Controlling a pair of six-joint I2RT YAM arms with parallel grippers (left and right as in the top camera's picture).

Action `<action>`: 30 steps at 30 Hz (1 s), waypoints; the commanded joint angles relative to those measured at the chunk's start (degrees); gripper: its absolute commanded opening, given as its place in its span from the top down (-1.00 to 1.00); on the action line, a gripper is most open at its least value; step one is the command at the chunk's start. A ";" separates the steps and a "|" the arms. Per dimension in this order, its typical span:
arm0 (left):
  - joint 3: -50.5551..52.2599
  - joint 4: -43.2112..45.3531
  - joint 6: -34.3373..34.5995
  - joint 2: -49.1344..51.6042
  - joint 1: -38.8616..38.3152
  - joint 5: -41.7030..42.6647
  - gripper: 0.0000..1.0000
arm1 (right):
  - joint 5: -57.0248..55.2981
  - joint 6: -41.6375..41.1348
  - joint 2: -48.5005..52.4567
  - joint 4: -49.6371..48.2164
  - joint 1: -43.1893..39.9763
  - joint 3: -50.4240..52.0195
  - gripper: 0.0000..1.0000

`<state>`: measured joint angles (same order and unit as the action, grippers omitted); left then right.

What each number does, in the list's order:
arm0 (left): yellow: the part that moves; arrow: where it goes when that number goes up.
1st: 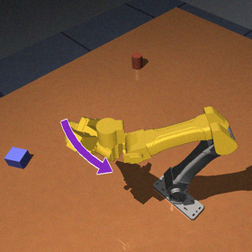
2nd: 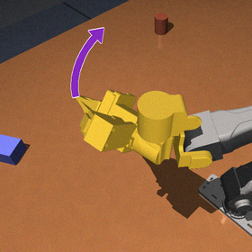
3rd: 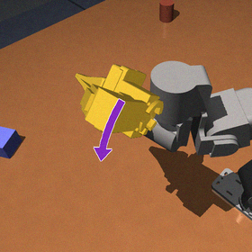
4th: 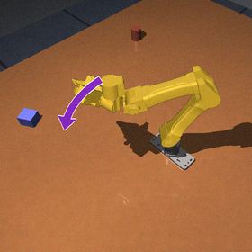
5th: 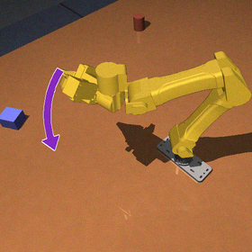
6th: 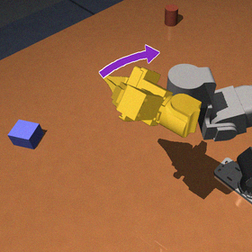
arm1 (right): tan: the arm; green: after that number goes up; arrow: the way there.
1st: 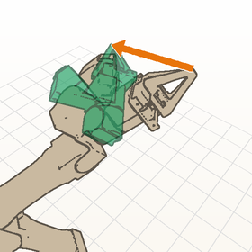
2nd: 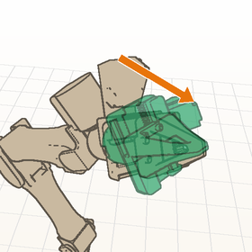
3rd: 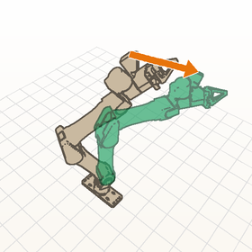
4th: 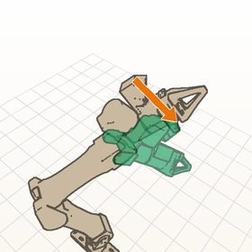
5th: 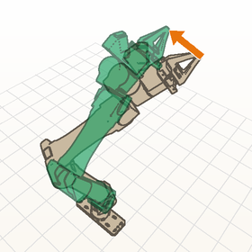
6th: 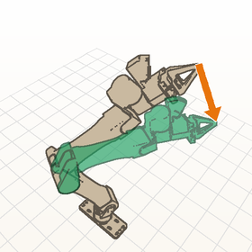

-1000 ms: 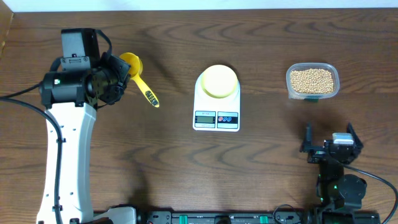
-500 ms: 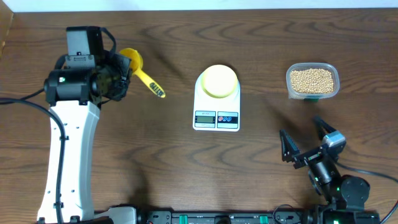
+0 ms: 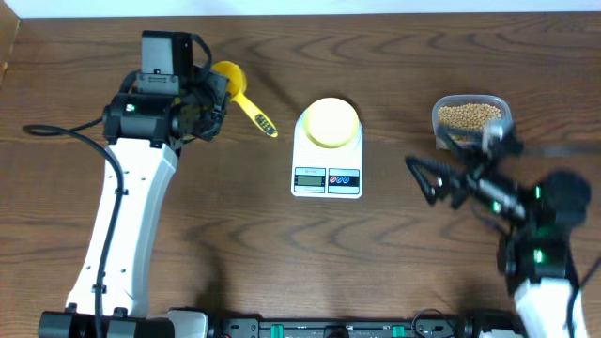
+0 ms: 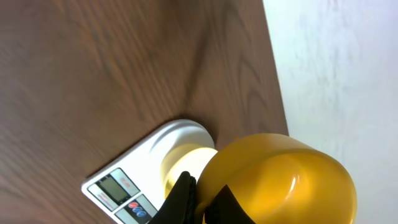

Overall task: Scoop item into bowl and weigh 50g on scale
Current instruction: 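Reach the right gripper to the scoop handle beside the left gripper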

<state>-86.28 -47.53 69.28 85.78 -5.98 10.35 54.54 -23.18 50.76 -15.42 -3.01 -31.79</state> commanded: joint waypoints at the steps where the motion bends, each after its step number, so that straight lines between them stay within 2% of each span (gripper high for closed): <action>1: -0.20 0.31 1.40 0.11 -1.01 -0.59 0.85 | 7.80 -3.28 9.97 -1.79 3.78 -7.32 -0.99; 6: -0.20 0.31 2.47 0.09 -1.14 -0.57 0.85 | 7.78 -6.78 24.59 -4.76 13.44 -17.81 -0.98; 11: -0.20 0.26 2.45 0.09 -1.14 -0.57 0.85 | 7.82 -8.74 35.10 -6.14 20.46 -25.62 -0.99; 18: -0.20 0.15 2.67 0.11 -1.11 -0.66 0.85 | 4.70 -9.38 42.18 -12.66 25.73 -27.26 -0.99; 19: -0.20 0.04 2.69 0.11 -1.11 -1.25 0.85 | 2.71 -11.63 42.49 -12.68 26.03 -27.26 -0.98; 22: -0.20 -2.80 6.45 0.11 -1.11 -4.35 0.85 | -4.83 -26.60 43.67 -12.79 27.26 -27.26 -0.99; 27: -0.20 -4.26 9.99 0.09 -1.14 -5.44 0.85 | -12.11 -30.47 43.87 -12.94 31.08 -27.26 -0.63; 30: -0.20 -4.24 12.07 0.09 -1.14 -5.46 0.85 | -16.63 -35.01 43.87 -13.31 33.66 -27.26 -0.50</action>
<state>-86.28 -51.48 77.89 85.78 -6.98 6.50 44.88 -51.59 94.17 -28.18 28.16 -57.82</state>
